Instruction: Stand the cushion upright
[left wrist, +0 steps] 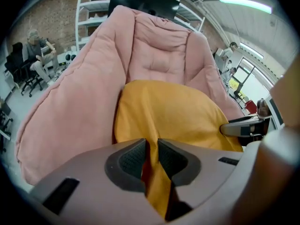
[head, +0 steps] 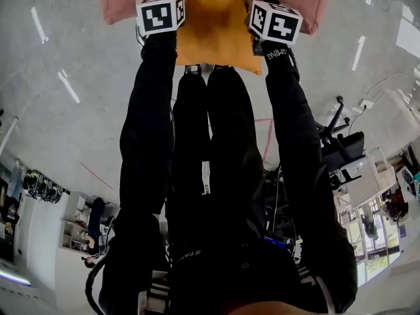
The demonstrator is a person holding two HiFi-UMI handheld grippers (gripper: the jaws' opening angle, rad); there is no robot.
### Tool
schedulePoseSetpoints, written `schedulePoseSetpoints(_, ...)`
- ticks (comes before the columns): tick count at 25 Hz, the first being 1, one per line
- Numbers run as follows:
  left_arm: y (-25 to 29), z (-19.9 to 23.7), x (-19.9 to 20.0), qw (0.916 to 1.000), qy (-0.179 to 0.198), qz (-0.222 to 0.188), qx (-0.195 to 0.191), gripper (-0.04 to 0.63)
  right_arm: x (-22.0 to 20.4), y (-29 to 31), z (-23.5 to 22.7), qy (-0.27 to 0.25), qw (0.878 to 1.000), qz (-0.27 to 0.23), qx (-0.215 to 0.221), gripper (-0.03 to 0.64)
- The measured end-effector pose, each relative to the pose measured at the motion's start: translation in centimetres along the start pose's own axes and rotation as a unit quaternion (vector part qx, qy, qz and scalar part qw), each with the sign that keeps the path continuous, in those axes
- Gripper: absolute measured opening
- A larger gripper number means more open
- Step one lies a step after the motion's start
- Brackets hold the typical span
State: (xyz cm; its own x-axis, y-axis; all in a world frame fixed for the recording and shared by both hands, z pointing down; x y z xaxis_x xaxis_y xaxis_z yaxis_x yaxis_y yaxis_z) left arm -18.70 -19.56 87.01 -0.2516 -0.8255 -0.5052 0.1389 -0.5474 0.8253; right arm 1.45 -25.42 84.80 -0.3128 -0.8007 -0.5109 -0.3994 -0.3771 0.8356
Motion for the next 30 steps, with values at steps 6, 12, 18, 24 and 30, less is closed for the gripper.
schedulePoseSetpoints(6, -1.9, -1.1, 1.2, 0.9997, 0.004, -0.021, 0.013, 0.017, 1.1, -1.6, 0.5, -0.005, 1.0, -0.023, -0.008, 0.021)
schedulePoseSetpoints(12, -6.6, -2.4, 2.7, 0.9991, -0.013, -0.036, 0.021, 0.011, 3.4, -6.0, 1.4, -0.005, 0.999, -0.045, -0.006, 0.018)
schedulePoseSetpoints(18, -12.5, -4.5, 4.4, 0.9975, -0.017, -0.06, 0.033, 0.011, 5.2, -12.0, 2.5, -0.007, 0.997, -0.072, 0.004, 0.018)
schedulePoseSetpoints(24, -19.1, -7.6, 7.6, 0.9932, -0.002, -0.099, 0.061, 0.009, 8.9, -19.1, 3.6, -0.032, 0.992, -0.124, 0.011, 0.018)
schedulePoseSetpoints(30, -23.0, -9.3, 13.1, 0.988, 0.0, -0.139, 0.068, 0.009, 14.5, -23.2, 3.7, -0.039, 0.986, -0.163, 0.011, 0.018)
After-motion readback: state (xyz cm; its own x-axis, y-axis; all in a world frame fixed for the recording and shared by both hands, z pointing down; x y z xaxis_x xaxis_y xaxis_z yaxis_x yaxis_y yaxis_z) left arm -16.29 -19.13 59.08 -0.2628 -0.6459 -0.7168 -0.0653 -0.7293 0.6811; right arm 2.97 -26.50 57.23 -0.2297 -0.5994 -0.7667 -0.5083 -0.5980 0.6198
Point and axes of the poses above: the fingertips, and each gripper's own axes: y forward along the fingers, z to its left, x out of its top, the point moved 1 cm from there along -y, backward along the fingers, and after that the axes turned 5 degrees about -z, right-handed, at the moved point
